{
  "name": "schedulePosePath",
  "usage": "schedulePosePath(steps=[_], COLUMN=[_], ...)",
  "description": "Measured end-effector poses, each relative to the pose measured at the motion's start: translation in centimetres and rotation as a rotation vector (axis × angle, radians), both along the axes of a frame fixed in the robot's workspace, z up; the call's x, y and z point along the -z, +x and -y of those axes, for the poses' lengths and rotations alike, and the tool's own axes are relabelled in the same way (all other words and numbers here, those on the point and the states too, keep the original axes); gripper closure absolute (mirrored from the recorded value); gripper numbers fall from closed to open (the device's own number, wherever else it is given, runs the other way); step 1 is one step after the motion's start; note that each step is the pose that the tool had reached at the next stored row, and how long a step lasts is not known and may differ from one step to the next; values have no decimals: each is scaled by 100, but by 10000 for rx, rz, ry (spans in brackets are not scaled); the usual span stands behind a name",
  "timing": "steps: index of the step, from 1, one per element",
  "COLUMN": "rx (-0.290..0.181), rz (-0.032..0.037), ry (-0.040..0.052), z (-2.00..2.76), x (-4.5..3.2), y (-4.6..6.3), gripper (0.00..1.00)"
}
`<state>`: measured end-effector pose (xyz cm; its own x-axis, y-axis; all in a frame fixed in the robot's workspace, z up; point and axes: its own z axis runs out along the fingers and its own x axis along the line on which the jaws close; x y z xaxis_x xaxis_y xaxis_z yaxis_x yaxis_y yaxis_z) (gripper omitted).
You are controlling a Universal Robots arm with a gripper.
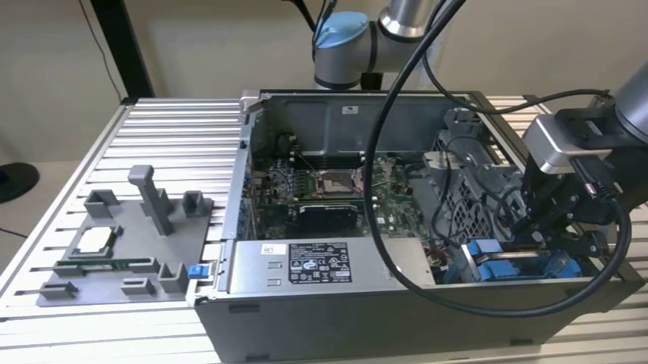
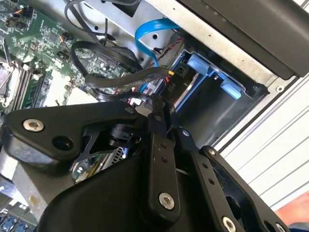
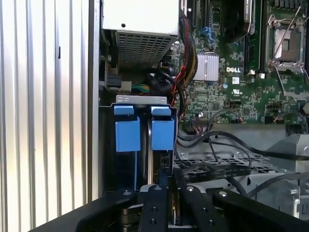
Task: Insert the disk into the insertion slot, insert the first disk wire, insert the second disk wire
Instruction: 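Insert the second disk wire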
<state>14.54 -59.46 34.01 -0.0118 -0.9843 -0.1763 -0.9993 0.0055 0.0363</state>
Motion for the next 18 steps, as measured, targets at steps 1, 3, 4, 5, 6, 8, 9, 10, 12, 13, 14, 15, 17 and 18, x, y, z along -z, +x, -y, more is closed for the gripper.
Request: schedulePosePath(steps=[1, 3, 4, 5, 6, 8, 9, 10, 12, 13, 14, 15, 17, 18], rx=[0, 0, 0, 0, 0, 0, 1, 3, 6, 7, 7, 7, 7, 7], rz=[4, 13, 19, 25, 30, 41, 43, 43, 43, 43, 44, 44, 43, 43], ry=[1, 0, -1, -2, -3, -3, -3, -2, 1, 1, 1, 0, 6, 4], z=[0, 0, 0, 0, 0, -1, -1, -1, -2, -4, -5, -6, -9, -10], x=[3, 8, 10, 12, 14, 19, 20, 21, 22, 23, 22, 22, 25, 24], y=[0, 0, 0, 0, 0, 0, 0, 0, 0, 0, 0, 0, 0, 0], gripper=[100, 100, 100, 100, 100, 100, 100, 100, 100, 100, 100, 100, 100, 100])
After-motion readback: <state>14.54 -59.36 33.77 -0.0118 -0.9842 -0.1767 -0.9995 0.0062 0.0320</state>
